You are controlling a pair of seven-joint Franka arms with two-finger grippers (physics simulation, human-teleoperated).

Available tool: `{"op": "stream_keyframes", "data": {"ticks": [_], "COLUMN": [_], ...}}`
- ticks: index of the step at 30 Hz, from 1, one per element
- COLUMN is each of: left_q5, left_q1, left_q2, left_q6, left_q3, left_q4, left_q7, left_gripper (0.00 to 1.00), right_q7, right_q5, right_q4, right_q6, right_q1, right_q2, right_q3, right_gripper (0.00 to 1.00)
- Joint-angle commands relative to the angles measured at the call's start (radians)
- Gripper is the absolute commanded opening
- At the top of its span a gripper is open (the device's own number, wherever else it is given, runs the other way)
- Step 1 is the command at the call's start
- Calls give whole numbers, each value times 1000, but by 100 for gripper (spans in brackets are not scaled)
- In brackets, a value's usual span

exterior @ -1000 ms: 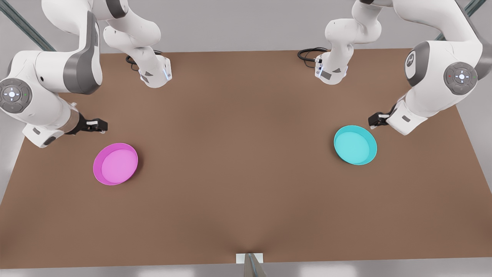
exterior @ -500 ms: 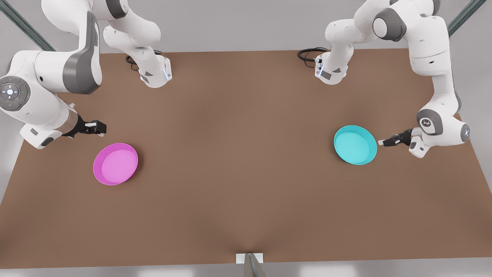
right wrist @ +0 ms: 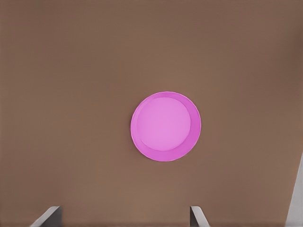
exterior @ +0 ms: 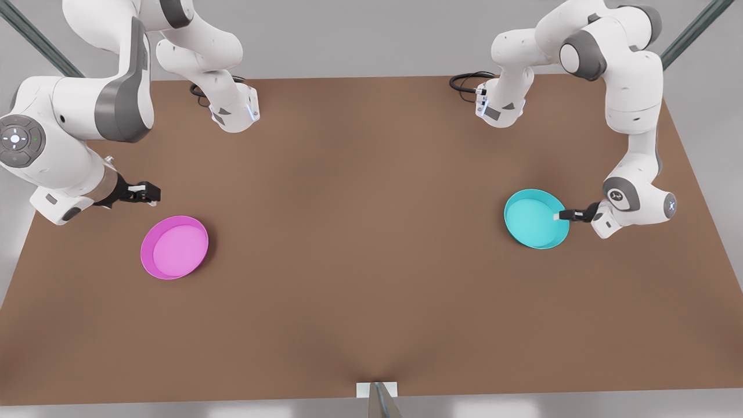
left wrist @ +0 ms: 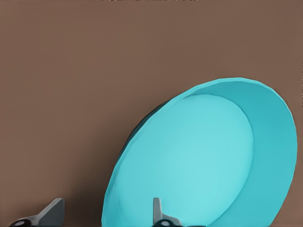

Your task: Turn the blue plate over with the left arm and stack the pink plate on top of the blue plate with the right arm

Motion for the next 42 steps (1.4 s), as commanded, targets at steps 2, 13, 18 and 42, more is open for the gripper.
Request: {"op": "stream_keyframes", "data": {"ticks": [2, 13, 18, 42], "left_q5": [-12, -12, -12, 583], "left_q1": [-1, -3, -3, -491], "left_q2": [-3, -5, 0, -65], "left_q6": [18, 21, 22, -493], "left_q3": [0, -22, -22, -25], "left_q4": [1, 2, 10, 784], "left_q7": [266, 236, 236, -1216], "left_gripper": [66, 49, 32, 21], "right_q7": [-2, -2, -2, -2], "right_q5": [0, -1, 0, -1], "right_q4": [0, 0, 0, 0], "right_q6": [-1, -1, -1, -1], "right_q1": [0, 2, 2, 3], "right_q2": [-1, -1, -1, 4], "right_q3": [0, 0, 0, 1], "right_gripper": [100, 100, 100, 100]}}
